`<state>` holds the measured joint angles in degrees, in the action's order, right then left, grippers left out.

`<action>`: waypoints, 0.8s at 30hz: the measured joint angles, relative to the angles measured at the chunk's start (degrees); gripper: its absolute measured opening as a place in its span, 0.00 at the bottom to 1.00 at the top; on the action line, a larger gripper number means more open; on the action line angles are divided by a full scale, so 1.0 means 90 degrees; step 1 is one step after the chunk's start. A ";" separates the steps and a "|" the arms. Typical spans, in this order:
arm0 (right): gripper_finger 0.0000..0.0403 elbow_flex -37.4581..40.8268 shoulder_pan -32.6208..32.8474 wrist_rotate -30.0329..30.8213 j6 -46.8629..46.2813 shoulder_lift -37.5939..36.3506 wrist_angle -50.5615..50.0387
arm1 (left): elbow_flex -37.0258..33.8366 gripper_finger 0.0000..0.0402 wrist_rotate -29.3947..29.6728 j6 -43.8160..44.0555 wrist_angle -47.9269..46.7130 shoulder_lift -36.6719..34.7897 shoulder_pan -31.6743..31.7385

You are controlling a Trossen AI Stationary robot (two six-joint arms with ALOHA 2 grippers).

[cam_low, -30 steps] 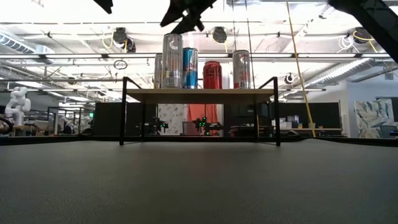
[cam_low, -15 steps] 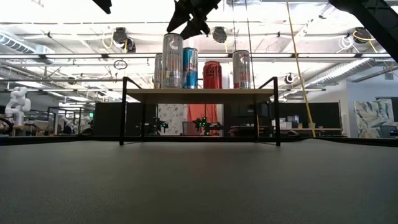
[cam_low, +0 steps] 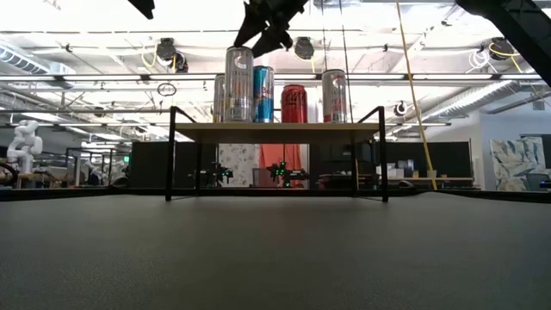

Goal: Place canned beverage on shelf
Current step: Put the white-yellow soda can on the shelf

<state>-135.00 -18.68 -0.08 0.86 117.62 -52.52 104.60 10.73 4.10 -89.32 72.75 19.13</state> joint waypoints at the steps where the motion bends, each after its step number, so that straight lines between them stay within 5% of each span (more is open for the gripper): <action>1: 0.70 0.0000 0.0000 0.0000 0.0000 0.0002 -0.0020 | 0.0000 0.54 0.0002 0.0000 0.0000 0.0000 0.0001; 24: 0.69 0.0000 0.0041 -0.0017 -0.0068 0.0165 0.0189 | 0.0000 0.54 0.0002 -0.0010 0.0000 0.0000 0.0001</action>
<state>-135.00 -18.31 -0.23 0.25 119.11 -50.82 104.60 10.74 4.01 -89.32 72.75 19.14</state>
